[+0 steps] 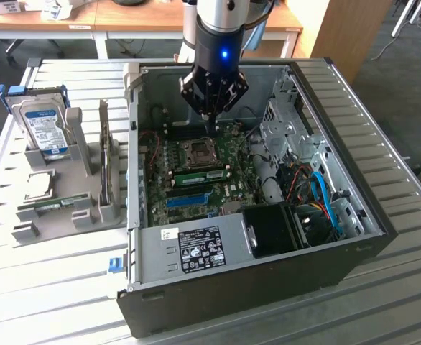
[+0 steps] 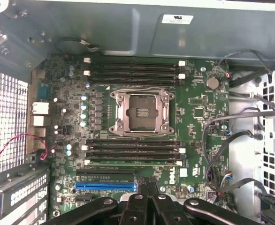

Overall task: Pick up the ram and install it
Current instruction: 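Press down the ram until it locks into place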

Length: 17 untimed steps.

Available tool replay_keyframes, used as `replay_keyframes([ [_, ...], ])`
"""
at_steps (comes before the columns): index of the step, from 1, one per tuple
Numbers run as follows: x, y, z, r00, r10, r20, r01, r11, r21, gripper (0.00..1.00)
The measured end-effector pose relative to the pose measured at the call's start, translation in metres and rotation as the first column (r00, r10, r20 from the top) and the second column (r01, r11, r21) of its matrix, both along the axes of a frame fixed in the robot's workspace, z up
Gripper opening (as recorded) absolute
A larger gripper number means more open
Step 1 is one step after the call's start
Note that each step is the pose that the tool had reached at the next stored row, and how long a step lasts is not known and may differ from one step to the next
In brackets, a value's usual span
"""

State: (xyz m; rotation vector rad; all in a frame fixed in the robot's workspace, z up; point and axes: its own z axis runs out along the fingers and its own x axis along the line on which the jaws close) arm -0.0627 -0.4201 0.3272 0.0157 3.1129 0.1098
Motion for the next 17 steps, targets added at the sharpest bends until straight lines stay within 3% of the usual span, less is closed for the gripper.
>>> replay_keyframes([
  [6,0.0000,0.0003,-0.0002,0.9999,-0.013,0.0002,0.013,0.9999,-0.0016,0.11],
  [9,0.0003,0.0010,-0.0001,0.9999,-0.013,-0.0021,0.013,0.9999,-0.0108,0.11],
  [13,0.0019,0.0018,-0.0002,0.9999,-0.013,-0.0112,0.013,0.9997,-0.0228,0.11],
  [17,0.0022,0.0018,-0.0001,0.9998,-0.013,-0.0132,0.013,0.9996,-0.0235,0.11],
])
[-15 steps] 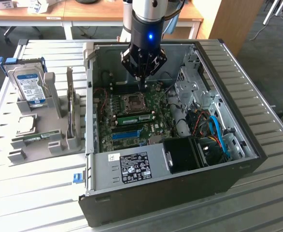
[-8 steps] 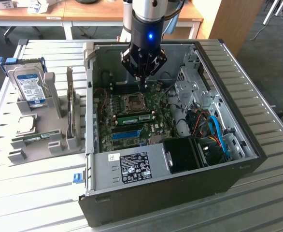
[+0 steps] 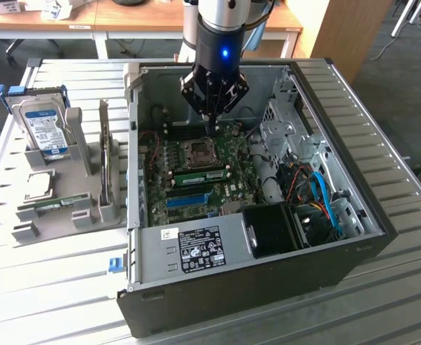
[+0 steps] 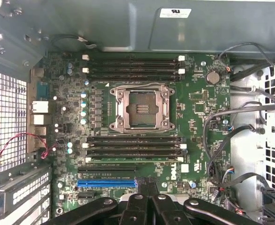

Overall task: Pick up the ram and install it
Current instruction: 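Press down the ram until it locks into place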

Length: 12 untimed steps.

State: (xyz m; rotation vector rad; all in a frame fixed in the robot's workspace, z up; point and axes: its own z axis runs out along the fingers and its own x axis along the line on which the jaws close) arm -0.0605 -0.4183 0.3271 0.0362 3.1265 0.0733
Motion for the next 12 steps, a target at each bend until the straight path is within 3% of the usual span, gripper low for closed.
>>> replay_keyframes([
  [2,0.0005,0.0001,-0.0002,1.0000,0.000,-0.0027,0.000,1.0000,-0.0012,0.11],
  [6,0.0009,0.0001,-0.0002,0.9999,0.002,-0.0164,-0.002,0.9999,-0.0131,0.11],
  [12,0.0010,0.0001,-0.0002,0.9998,0.005,-0.0172,-0.005,0.9999,-0.0138,0.11],
])
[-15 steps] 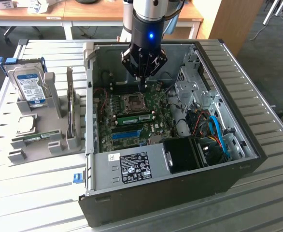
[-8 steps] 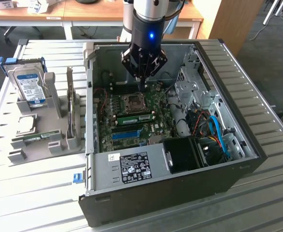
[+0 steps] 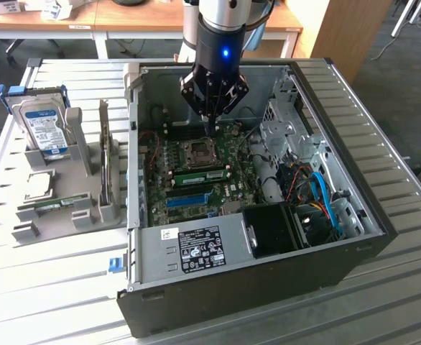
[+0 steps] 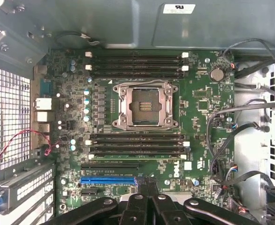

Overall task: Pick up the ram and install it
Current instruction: 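Press down the ram until it locks into place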

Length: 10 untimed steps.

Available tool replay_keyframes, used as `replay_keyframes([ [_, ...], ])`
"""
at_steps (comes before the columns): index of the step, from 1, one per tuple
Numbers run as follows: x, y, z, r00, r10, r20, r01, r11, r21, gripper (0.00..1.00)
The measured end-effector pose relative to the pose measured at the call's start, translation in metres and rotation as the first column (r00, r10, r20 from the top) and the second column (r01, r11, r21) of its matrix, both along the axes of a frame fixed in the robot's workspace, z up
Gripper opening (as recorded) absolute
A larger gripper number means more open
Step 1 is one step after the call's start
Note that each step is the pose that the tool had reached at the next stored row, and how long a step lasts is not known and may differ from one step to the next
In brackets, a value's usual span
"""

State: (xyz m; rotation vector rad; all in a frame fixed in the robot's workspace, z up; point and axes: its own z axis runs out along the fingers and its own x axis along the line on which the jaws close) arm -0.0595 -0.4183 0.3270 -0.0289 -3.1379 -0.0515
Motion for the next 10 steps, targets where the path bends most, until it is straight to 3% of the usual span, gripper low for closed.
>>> replay_keyframes([
  [10,0.0000,0.0002,0.0000,0.9999,0.011,0.0000,-0.011,0.9999,0.0001,0.11],
])
